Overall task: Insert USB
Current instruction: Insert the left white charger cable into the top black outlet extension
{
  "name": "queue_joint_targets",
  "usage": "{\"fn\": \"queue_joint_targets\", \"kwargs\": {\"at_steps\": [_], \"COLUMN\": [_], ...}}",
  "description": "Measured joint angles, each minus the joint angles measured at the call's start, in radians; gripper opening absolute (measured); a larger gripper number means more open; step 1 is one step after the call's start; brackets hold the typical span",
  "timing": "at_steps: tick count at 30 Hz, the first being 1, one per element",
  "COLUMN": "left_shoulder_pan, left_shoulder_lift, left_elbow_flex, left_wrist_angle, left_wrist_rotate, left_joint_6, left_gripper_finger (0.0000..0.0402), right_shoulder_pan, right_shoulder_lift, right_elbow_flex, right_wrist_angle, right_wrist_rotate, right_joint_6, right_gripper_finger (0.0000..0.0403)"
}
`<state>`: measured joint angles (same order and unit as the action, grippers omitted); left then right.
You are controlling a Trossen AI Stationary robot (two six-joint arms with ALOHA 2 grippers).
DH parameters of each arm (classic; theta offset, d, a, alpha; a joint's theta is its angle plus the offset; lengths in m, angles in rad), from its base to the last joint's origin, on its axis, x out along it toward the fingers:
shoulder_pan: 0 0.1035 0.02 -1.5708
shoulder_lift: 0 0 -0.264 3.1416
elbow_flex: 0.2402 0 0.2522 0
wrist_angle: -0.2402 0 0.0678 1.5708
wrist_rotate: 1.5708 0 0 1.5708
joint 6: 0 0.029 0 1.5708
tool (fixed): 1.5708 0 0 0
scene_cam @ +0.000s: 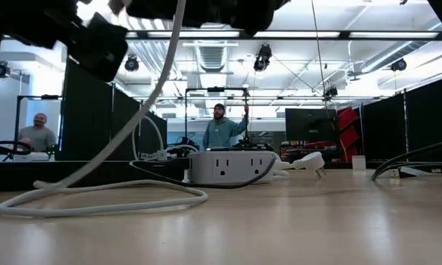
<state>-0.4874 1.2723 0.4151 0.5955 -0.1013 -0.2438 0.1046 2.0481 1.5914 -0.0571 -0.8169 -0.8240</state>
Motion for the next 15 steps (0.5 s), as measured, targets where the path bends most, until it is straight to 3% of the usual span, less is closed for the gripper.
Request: {"fn": "queue_joint_targets", "kwargs": {"at_steps": [9,15], "left_shoulder_pan": [0.049,0.049], "left_shoulder_lift": [0.140,0.172], "left_elbow_flex": [0.085,0.112], "left_wrist_angle": [0.028,0.024], "left_wrist_rotate": [0.180,0.198], "left_joint_6": [0.045,0.054], "left_gripper_finger": [0.0197,0.0183], "right_shoulder_pan": [0.002,0.002], "right_shoulder_lift": [0.021,0.022], "right_elbow_flex": [0.001,0.001], "right_wrist_angle": [0.013,-0.011], "right_wrist_rotate": [-0.003,-0.029], "right_joint_6": [-0.004,0.014], "right_gripper_finger": [0.0008,0.0008]}}
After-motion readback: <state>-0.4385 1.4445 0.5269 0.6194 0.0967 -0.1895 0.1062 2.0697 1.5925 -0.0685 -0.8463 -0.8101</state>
